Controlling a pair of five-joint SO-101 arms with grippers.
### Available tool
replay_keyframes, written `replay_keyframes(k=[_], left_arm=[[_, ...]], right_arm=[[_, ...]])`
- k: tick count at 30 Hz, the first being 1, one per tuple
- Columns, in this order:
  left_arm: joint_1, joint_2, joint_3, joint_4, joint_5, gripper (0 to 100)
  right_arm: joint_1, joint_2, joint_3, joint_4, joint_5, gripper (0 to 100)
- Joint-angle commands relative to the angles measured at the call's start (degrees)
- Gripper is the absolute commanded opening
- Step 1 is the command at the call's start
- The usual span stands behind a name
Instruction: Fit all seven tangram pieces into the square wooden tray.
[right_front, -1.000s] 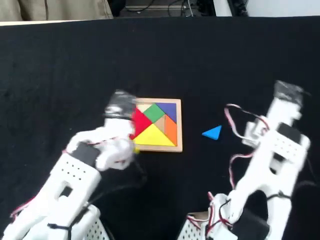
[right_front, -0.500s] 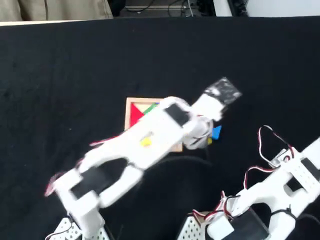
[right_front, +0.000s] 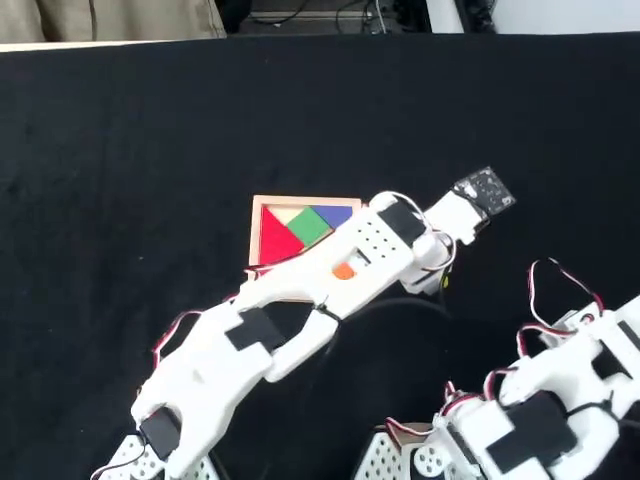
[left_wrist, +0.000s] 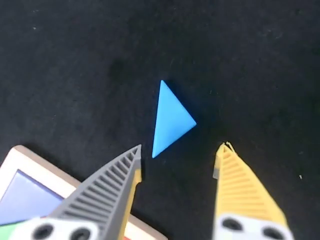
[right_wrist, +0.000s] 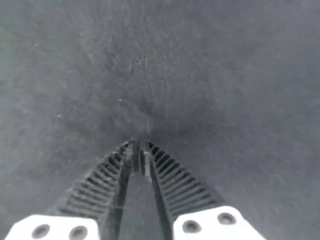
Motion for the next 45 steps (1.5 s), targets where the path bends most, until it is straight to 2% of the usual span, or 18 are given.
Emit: replay_keyframes(k=[1, 16, 24, 31, 35, 39, 43, 45], left_arm=[[0.6, 1.0, -5.1, -0.1, -1.8, 25], [0.9, 14.4, -19.2, 0.4, -2.7, 25], [0.7, 20.0, -29.0, 6.9, -2.8, 24], [0.9, 24.4, -37.4, 12.0, -2.8, 11], [1.2, 25.8, -41.6, 16.4, -2.5, 11], [1.2, 25.3, -48.7, 25.1, -3.0, 11], [1.2, 25.7, -60.5, 36.5, -10.2, 11], [0.5, 25.9, -64.5, 37.7, -12.8, 11]], right_arm=[[-1.4, 0.6, -3.6, -0.7, -0.4, 1.2], [-3.0, 0.6, -4.1, 0.8, -0.3, 1.2], [-3.0, 0.6, -4.0, 0.8, -0.2, 1.2], [-3.0, 0.6, -4.0, 0.8, -0.2, 1.2], [-3.0, 0.6, -4.0, 0.8, -0.2, 1.2], [-3.0, 0.6, -4.0, 0.8, -0.2, 1.2], [-3.0, 0.6, -4.0, 0.8, -0.2, 1.2], [-3.0, 0.6, -4.0, 0.8, -0.2, 1.2]])
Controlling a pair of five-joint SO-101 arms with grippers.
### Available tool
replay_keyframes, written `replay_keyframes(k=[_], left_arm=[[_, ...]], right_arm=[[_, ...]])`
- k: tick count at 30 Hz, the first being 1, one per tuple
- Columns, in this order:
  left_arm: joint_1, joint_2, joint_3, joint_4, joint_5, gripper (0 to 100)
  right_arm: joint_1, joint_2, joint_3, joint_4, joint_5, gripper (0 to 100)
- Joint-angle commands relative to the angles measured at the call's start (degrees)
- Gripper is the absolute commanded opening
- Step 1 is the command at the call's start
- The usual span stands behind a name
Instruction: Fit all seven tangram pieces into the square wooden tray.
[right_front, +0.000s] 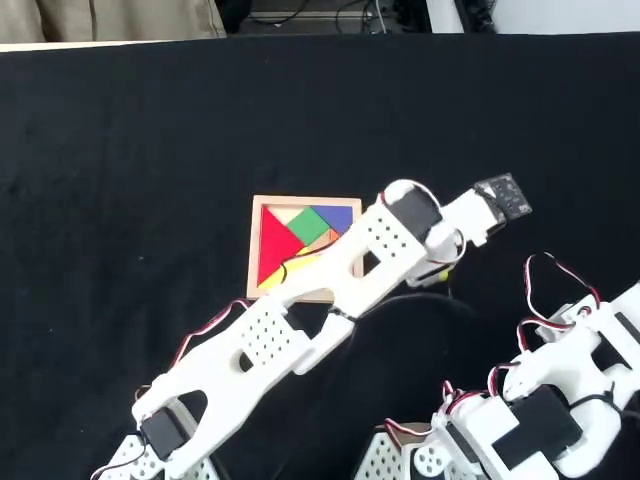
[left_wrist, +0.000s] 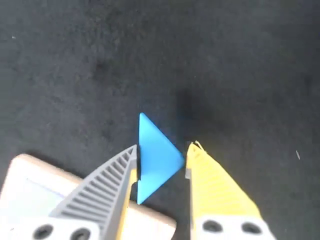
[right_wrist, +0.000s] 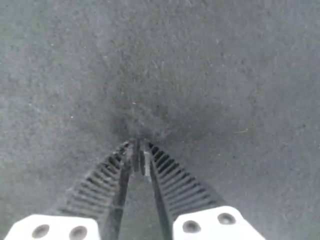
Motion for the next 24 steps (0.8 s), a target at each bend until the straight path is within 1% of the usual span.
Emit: replay_keyframes(k=[1, 5, 8, 11, 13, 16, 19, 21, 24], left_arm=[[-1.0, -1.4, -11.6, 5.6, -6.0, 11], [-3.1, -3.9, -10.9, 5.7, -9.7, 11], [-4.3, -9.1, -6.1, 5.7, -10.0, 11], [-5.7, -18.2, 1.9, 5.7, -10.0, 11], [-6.5, -26.3, 9.5, 5.7, -10.2, 11], [-7.2, -40.3, 25.4, 5.6, -13.2, 11], [-7.8, -54.2, 42.6, 5.3, -19.4, 11], [-9.8, -61.7, 53.1, 4.8, -24.8, 11], [-15.0, -68.4, 66.6, -0.9, -31.8, 11]], right_arm=[[-1.1, 0.0, -3.0, 0.5, -0.2, 1.2], [-1.0, 0.0, -2.9, 0.5, -0.2, 1.2], [-1.0, 0.0, -2.9, 0.5, -0.2, 1.2], [-1.0, 0.0, -2.9, 0.5, -0.2, 1.2], [-1.0, 0.0, -2.9, 0.5, -0.2, 1.2], [-1.0, 0.0, -2.9, 0.5, -0.2, 1.2], [-1.0, 0.0, -3.0, 0.5, -0.2, 1.2], [-1.1, 0.0, -3.0, 0.5, -0.2, 1.2], [-1.1, 0.0, -3.0, 0.5, -0.2, 1.2]])
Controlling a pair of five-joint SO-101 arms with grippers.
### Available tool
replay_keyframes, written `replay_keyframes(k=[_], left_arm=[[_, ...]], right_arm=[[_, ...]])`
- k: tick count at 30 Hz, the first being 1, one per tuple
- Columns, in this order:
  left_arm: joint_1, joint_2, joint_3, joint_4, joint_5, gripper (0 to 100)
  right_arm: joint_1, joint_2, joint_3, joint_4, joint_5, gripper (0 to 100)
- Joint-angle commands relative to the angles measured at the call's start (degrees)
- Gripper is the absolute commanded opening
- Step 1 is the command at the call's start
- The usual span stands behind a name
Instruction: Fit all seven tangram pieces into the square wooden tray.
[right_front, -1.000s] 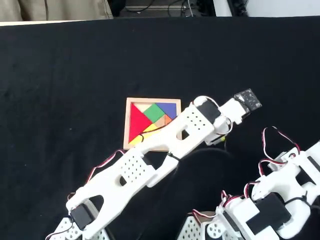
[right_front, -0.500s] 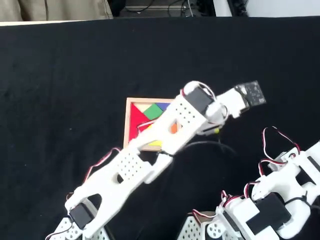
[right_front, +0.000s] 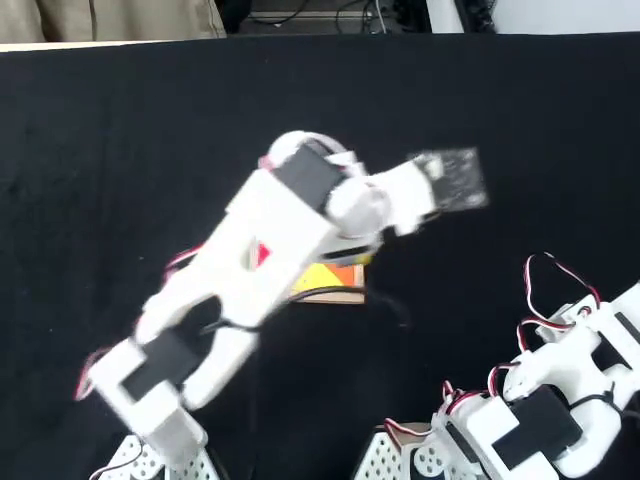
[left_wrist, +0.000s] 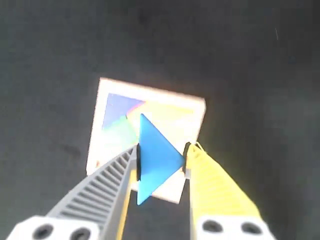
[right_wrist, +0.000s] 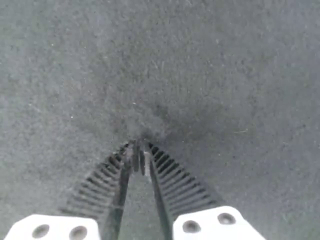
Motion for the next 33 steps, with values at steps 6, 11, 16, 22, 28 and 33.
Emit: replay_keyframes(k=[6, 11, 16, 22, 28, 33], left_arm=[[-17.2, -14.2, 38.3, -21.7, -20.7, 20], [-20.3, -11.2, 44.5, -36.9, -19.9, 20], [-19.8, -7.0, 44.7, -43.6, -14.4, 20], [-23.4, -11.3, 44.7, -41.4, -12.4, 20], [-29.0, -23.5, 54.3, -37.7, -11.7, 20], [-29.3, -30.3, 76.7, -60.8, -2.3, 20]], right_arm=[[-1.1, 0.0, -3.0, 0.5, -0.2, 1.2], [-2.4, 0.0, -3.0, 0.5, -0.2, 1.2], [-2.5, 0.0, -3.1, 0.5, -0.2, 1.2], [-2.5, 0.0, -3.0, 0.5, -0.2, 1.2], [-2.5, 0.0, -3.0, 0.4, 1.0, 1.2], [-2.7, 0.0, -2.9, 0.4, 1.7, 1.2]])
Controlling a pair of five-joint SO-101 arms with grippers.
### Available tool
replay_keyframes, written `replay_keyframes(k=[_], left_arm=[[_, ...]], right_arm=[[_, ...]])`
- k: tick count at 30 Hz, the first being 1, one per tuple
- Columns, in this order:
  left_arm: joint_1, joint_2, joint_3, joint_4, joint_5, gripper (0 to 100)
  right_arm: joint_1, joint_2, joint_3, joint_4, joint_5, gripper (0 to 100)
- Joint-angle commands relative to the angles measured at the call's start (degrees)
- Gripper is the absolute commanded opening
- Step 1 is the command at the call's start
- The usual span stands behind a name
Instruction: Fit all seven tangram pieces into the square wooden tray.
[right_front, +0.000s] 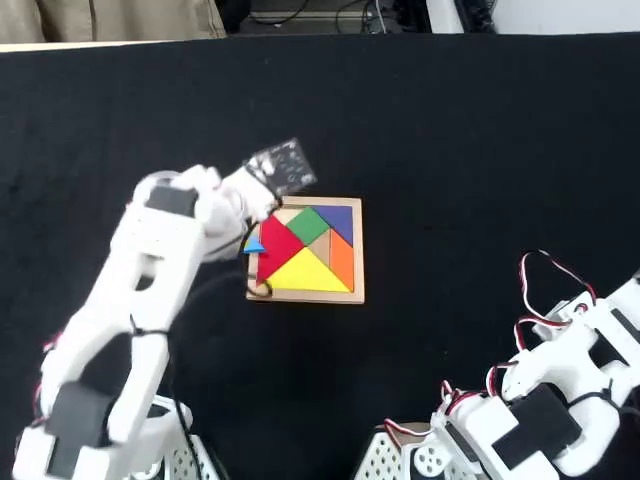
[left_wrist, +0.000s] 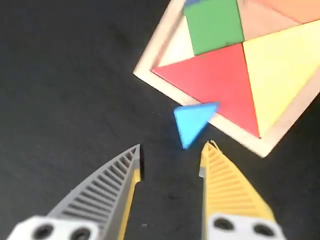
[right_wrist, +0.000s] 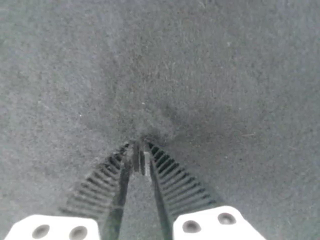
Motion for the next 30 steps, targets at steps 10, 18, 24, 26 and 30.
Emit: replay_keyframes(k=[10, 18, 24, 26, 30], left_arm=[[-2.9, -7.6, 35.0, -44.4, 8.7, 20], [-4.4, -7.5, 35.6, -44.7, 1.0, 20], [-3.3, -4.9, 35.8, -44.7, 0.0, 20], [-3.0, -4.0, 35.4, -44.8, 0.0, 20], [-2.6, -1.8, 35.6, -52.0, 0.0, 20]], right_arm=[[-2.4, 0.1, -2.9, 0.4, 1.1, 1.2], [-2.4, 0.2, -2.9, 0.4, 1.1, 1.2], [-2.4, 0.2, -2.9, 0.4, 1.1, 1.2], [-2.4, 0.2, -2.9, 0.4, 1.1, 1.2], [-2.4, 0.2, -2.9, 0.4, 1.1, 1.2]])
